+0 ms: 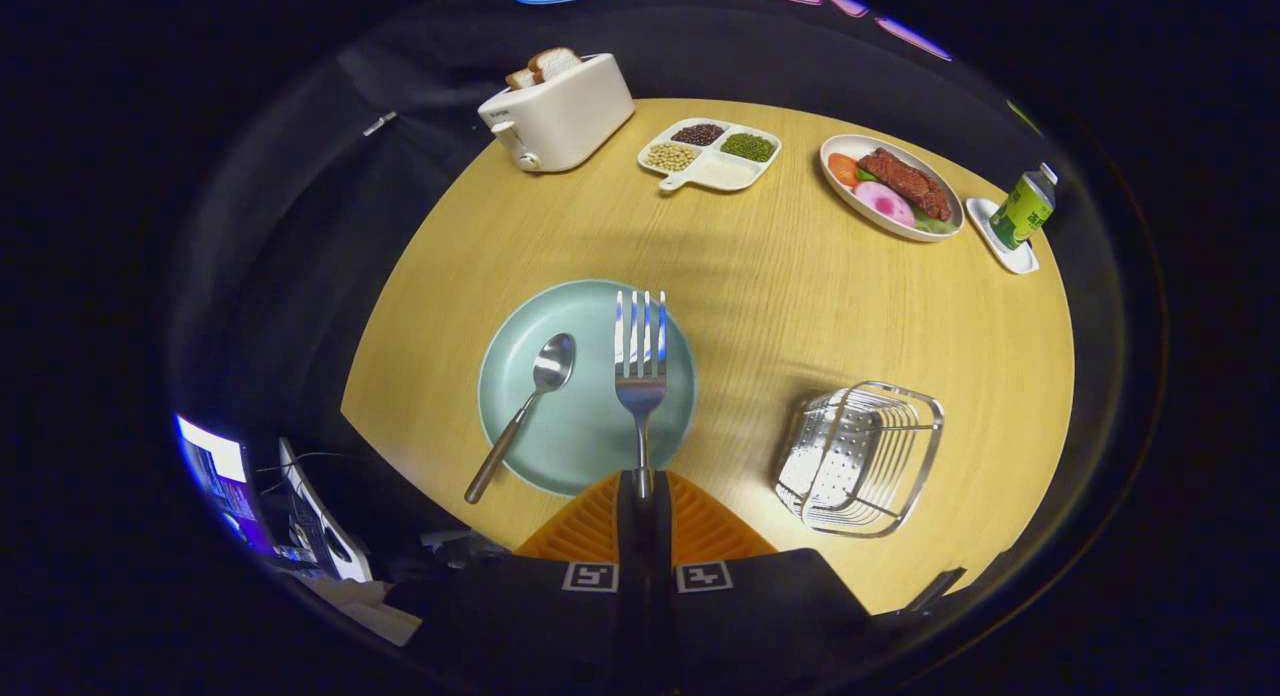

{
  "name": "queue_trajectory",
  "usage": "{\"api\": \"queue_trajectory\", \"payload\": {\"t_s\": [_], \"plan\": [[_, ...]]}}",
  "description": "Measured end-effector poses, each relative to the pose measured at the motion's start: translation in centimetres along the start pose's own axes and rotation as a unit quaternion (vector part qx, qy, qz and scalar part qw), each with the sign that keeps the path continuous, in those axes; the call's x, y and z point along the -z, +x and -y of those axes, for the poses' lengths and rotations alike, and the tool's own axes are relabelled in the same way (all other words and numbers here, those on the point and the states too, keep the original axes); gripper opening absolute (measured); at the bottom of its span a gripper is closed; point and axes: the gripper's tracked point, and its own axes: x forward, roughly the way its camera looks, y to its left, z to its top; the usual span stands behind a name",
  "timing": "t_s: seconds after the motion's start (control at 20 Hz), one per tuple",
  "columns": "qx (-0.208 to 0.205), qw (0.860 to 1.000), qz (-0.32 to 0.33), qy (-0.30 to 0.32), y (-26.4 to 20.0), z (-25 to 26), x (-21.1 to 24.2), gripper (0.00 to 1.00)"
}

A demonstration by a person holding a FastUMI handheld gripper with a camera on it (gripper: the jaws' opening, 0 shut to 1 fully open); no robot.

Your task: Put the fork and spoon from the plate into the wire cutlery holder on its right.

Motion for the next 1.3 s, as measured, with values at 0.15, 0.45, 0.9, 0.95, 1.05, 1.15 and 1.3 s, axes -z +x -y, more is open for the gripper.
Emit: {"api": "queue_trajectory", "payload": {"t_s": [0.15,0.45,0.9,0.95,1.05,1.15,1.3], "plan": [[0.024,1.0,-0.006,-0.015,-2.0,3.6,0.7,0.06],[0.038,0.998,-0.043,-0.015,-4.5,9.3,2.4,0.06],[0.041,0.985,-0.167,-0.031,-3.1,12.4,6.9,0.06],[0.04,0.984,-0.17,-0.029,-2.8,12.4,6.8,0.06],[0.039,0.983,-0.177,-0.027,-2.3,12.3,6.8,0.07],[0.038,0.981,-0.187,-0.029,-2.1,12.2,6.9,0.07],[0.041,0.98,-0.191,-0.028,-1.4,12.6,6.6,0.07]]}}
